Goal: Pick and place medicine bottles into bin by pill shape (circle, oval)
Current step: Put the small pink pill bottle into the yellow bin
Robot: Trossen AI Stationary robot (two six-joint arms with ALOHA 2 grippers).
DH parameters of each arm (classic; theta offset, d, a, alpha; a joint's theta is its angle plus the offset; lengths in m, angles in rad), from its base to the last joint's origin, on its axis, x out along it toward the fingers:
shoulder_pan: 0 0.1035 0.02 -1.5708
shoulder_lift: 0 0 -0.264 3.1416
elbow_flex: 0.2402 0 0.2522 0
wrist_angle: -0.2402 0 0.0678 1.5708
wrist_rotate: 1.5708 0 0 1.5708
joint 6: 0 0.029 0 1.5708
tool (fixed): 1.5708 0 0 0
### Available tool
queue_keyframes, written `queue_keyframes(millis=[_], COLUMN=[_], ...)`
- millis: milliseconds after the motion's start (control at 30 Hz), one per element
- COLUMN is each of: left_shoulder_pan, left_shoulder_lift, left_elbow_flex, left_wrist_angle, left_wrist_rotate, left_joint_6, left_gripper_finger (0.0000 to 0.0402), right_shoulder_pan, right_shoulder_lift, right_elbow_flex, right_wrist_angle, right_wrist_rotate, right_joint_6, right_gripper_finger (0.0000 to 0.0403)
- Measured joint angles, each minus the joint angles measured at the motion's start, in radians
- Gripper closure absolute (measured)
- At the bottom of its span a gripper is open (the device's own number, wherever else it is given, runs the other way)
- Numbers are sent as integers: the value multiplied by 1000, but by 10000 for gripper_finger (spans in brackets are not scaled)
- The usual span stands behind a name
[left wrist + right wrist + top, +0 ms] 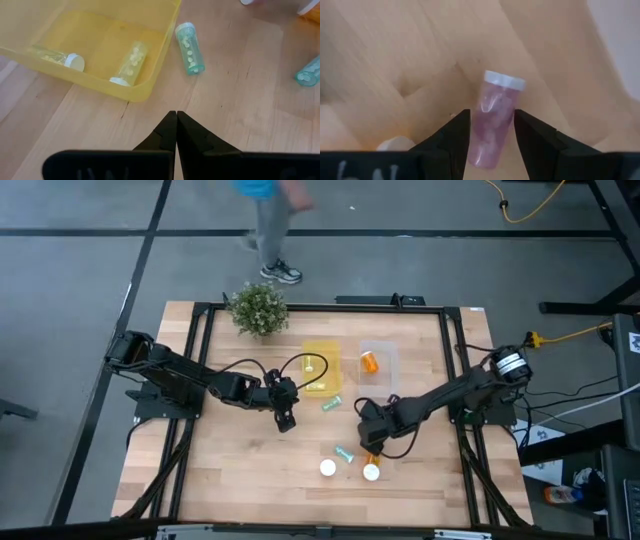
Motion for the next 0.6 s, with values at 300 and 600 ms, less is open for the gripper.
queue_keyframes(millis=[300,600], left_shoulder_pan=[0,0], left_shoulder_lift=[0,0], left_elbow_flex=[0,0], left_wrist_angle=[0,0], left_wrist_rotate=[0,0], left_joint_6=[0,0], left_gripper_finger=[398,398], right_shoulder_pan=[-3,-4], right_shoulder_lift=[33,31], right_elbow_flex=[0,1], right_wrist_angle=[4,7], right_wrist_rotate=[-12,-5], right_joint_6=[-76,-104], right_gripper_finger=[248,302])
